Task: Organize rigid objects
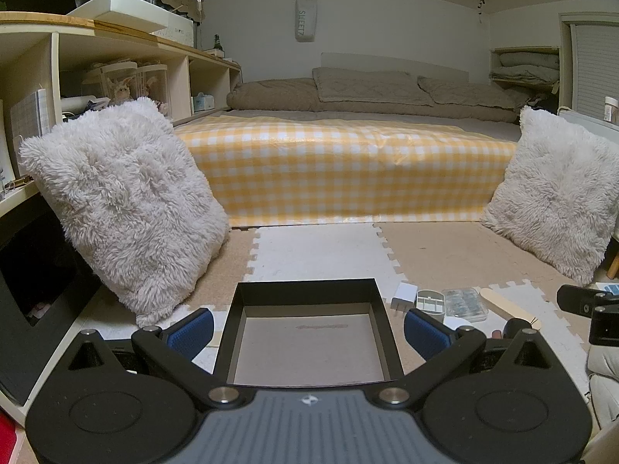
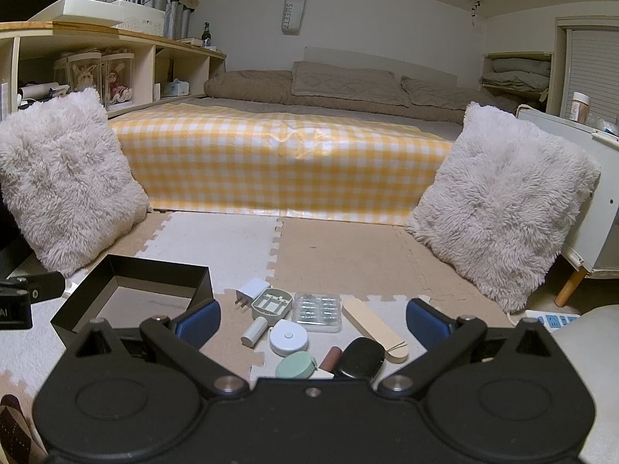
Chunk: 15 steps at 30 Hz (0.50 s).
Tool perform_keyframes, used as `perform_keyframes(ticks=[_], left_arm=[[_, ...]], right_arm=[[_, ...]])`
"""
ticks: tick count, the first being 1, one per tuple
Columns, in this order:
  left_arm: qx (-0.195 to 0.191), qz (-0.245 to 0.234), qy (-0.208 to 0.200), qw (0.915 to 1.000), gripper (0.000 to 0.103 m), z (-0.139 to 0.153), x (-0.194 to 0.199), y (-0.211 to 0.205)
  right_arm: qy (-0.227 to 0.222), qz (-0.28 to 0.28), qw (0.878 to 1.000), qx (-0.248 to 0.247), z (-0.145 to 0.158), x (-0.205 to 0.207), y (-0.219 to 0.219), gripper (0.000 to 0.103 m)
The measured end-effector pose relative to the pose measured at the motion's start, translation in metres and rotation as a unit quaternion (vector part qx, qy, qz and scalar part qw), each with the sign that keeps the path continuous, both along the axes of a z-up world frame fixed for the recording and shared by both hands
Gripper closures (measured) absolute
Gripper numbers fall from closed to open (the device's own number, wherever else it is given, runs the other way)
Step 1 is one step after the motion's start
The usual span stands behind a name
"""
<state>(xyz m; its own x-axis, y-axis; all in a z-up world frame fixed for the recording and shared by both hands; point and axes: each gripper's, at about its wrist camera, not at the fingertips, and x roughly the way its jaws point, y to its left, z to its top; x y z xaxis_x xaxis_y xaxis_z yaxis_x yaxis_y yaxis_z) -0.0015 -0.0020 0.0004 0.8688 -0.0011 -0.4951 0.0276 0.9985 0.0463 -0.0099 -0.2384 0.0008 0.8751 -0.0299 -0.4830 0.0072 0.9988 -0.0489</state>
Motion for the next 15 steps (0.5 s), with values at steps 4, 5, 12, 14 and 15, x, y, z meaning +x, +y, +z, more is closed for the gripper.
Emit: perform_keyframes(ticks=[4,5,12,14,15], left_arm=[[0.0,0.0,0.0,1.0,0.0,-0.0009,0.0028,0.0036],[0.0,0.0,0.0,1.0,0.0,-0.0009,0.0028,0.0037],[0.001,0.001,0.0,1.0,0.0,0.0037,0.0021,0.0058],[-0.002,0.005,-0.003,1.0,0.0,0.0051,0.0017,0.0074],[-0.004,0.005,-0.004,1.0,0.0,0.0059,0.0017,0.0086]], right_arm=[[0.0,0.0,1.0,0.0,0.0004,0.0002,0.0003,0.0],[0.0,0.0,1.0,0.0,0.0005,0.0002,0.0003,0.0],[-0.005,-0.001,1.0,0.002,0.0027,0.0003,-0.0002,0.0],[-0.007,-0.002,1.0,0.004,0.0036,-0.0015,-0.0024,0.0],[-0.008,-0.002,1.0,0.004,0.0041,0.0008,-0.003,0.0]])
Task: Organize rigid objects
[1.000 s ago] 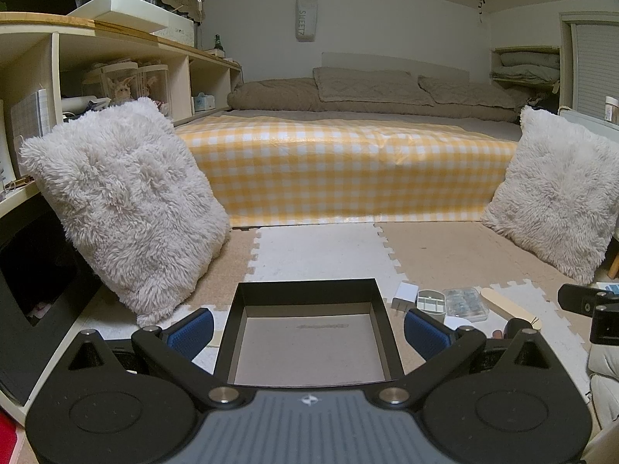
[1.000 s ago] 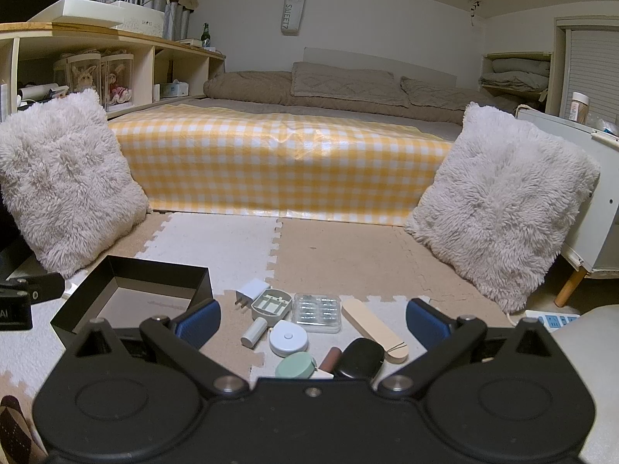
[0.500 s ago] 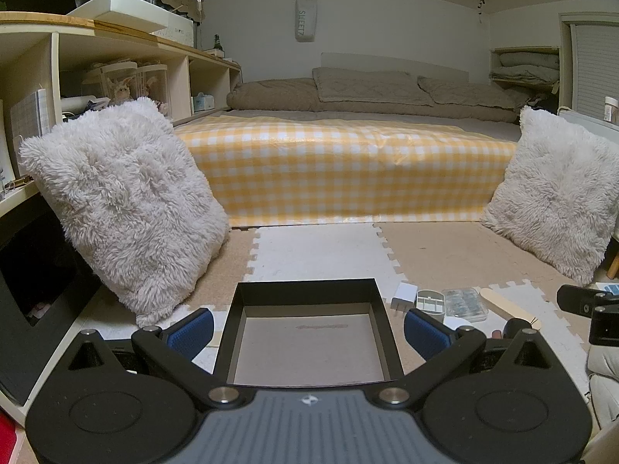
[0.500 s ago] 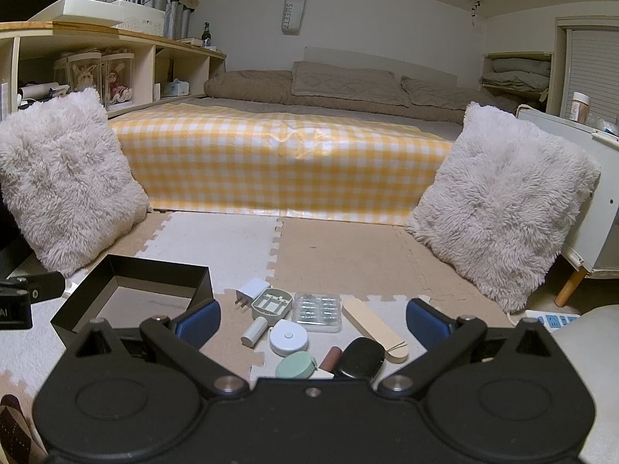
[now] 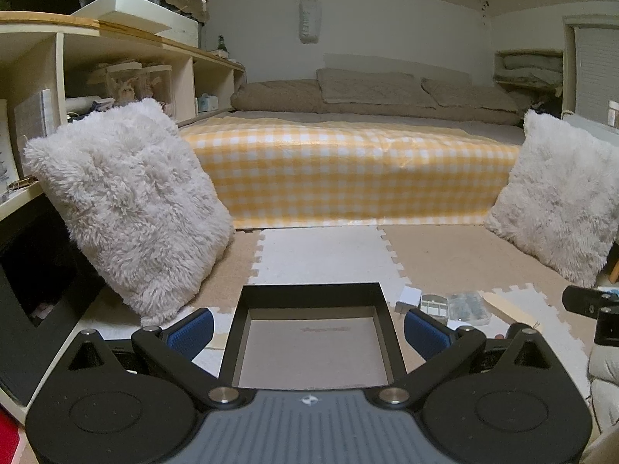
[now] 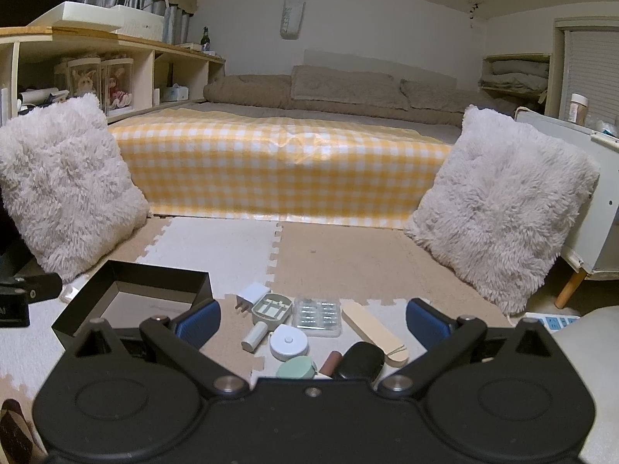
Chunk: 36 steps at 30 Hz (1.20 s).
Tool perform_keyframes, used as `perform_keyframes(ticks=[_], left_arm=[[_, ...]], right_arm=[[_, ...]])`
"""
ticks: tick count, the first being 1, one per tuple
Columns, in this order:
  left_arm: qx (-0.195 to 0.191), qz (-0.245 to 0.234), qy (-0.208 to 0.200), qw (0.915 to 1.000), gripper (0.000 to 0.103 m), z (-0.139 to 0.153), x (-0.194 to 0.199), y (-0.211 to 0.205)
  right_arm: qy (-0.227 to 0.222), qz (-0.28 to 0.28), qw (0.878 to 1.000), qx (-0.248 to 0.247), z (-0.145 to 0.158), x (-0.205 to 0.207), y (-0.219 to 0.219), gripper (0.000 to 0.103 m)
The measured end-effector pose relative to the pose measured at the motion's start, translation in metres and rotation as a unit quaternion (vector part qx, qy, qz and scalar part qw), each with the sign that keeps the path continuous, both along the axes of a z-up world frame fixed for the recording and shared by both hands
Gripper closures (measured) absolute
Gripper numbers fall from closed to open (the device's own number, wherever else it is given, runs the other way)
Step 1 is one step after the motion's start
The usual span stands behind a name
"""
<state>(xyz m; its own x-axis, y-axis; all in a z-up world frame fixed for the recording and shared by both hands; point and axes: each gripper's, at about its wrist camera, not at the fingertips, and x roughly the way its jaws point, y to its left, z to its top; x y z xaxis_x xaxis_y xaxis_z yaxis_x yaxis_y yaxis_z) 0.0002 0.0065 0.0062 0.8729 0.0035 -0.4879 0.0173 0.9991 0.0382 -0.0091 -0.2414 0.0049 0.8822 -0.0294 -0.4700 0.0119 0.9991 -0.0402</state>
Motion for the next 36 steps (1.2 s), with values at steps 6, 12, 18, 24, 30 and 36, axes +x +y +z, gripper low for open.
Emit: perform_keyframes(ticks=[6,12,18,24,30,36], left_arm=[[-0.014,0.011,-0.001,0.9998,0.0,0.009,0.005,0.009],[-0.031,0.02,-0.001,0.9993,0.0,0.019,0.02,0.021],[-0.025,0.032,-0.01,0.9991,0.0,0.03,0.047,0.036],[-0.014,0.035,0.006,0.9993,0.0,0.026,0.08,0.059],[-0.004,0.033,0.042,0.9986,0.0,0.012,0.109,0.079],[-0.009,0.037,0.118,0.9923,0.0,-0.016,0.134,0.092]], right_arm=[[-0.012,-0.009,1.0,0.012,0.006,0.001,-0.003,0.0],[-0.022,-0.015,0.999,0.021,0.014,0.013,-0.014,0.0],[-0.04,-0.03,0.999,0.009,0.02,0.039,-0.034,0.0],[-0.039,-0.028,0.998,0.043,0.013,0.079,-0.07,0.0],[-0.007,-0.069,0.997,0.032,-0.01,0.124,-0.101,0.0],[0.054,-0.045,0.997,0.016,-0.047,0.161,-0.121,0.0]])
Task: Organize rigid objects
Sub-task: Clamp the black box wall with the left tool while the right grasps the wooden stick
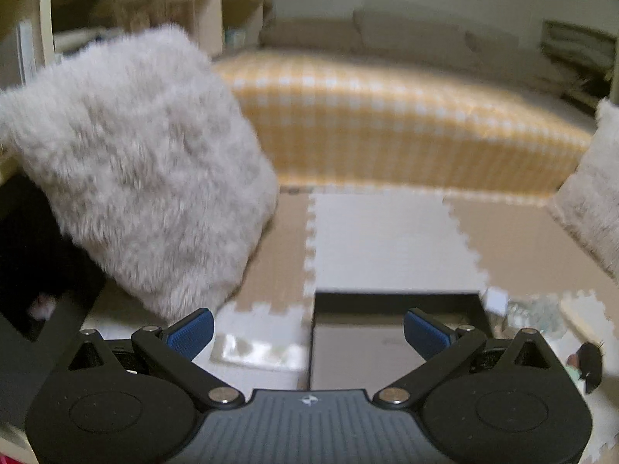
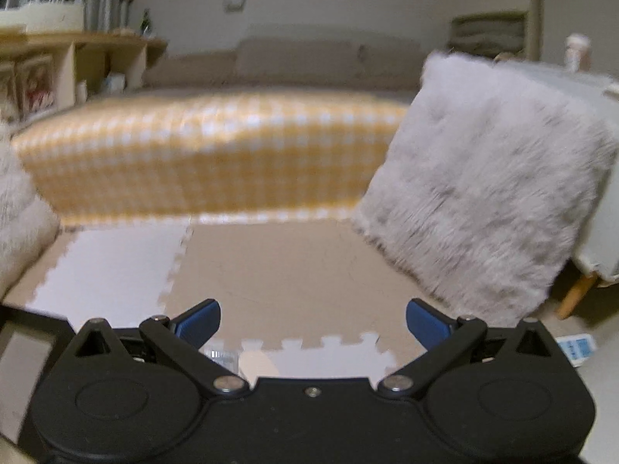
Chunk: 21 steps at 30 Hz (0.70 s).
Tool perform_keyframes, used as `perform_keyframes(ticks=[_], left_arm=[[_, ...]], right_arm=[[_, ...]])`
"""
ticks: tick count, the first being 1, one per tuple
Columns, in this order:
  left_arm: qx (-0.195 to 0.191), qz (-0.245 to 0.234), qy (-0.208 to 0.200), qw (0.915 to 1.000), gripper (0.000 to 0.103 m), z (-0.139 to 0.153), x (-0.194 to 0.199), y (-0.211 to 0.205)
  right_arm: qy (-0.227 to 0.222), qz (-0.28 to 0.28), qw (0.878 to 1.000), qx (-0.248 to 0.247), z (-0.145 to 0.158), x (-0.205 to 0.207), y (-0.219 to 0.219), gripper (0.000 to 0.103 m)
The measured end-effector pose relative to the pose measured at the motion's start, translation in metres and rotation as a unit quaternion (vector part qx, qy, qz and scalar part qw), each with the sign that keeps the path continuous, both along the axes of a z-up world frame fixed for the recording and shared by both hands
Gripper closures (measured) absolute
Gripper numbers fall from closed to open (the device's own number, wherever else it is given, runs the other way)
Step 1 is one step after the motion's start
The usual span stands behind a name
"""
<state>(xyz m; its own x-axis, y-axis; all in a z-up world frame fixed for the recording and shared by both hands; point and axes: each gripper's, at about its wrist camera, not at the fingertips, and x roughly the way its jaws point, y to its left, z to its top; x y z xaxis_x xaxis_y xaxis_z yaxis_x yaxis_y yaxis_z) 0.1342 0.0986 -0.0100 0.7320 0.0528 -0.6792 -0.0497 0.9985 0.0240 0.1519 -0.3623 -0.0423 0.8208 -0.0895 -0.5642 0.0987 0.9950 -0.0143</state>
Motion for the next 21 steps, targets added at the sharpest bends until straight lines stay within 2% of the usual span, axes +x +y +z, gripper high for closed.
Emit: perform_keyframes(ticks=[2,4,7,8,10,14,16,21], left_arm=[[0.006,-0.001,0.023,0.9997,0.0,-0.01,0.005,0.001],[0.006,0.0,0.043,0.9991,0.004,-0.018,0.011,0.003],[-0.021,-0.006,0.078,0.9967,0.03,-0.033,0.019,0.009],[-0.03,-0.006,0.09,0.9955,0.034,-0.037,0.021,0.011],[-0.04,-0.003,0.111,0.993,0.049,-0.047,0.025,0.015],[-0.054,-0.001,0.139,0.9888,0.067,-0.059,0.03,0.02],[-0.055,-0.003,0.149,0.9873,0.076,-0.063,0.031,0.021],[-0.057,-0.017,0.171,0.9835,0.078,-0.071,0.033,0.019]], right_arm=[[0.037,0.009,0.999,0.0,-0.013,0.012,-0.002,0.008],[0.07,0.023,0.997,-0.004,-0.026,0.023,-0.002,0.028],[0.103,0.052,0.993,-0.008,-0.043,0.036,0.001,0.041],[0.111,0.061,0.992,-0.012,-0.048,0.038,0.003,0.042],[0.127,0.08,0.989,-0.018,-0.057,0.043,0.007,0.044],[0.155,0.116,0.981,-0.017,-0.071,0.054,0.013,0.045],[0.171,0.131,0.976,-0.024,-0.079,0.06,0.016,0.051],[0.208,0.147,0.966,-0.054,-0.099,0.07,0.022,0.058]])
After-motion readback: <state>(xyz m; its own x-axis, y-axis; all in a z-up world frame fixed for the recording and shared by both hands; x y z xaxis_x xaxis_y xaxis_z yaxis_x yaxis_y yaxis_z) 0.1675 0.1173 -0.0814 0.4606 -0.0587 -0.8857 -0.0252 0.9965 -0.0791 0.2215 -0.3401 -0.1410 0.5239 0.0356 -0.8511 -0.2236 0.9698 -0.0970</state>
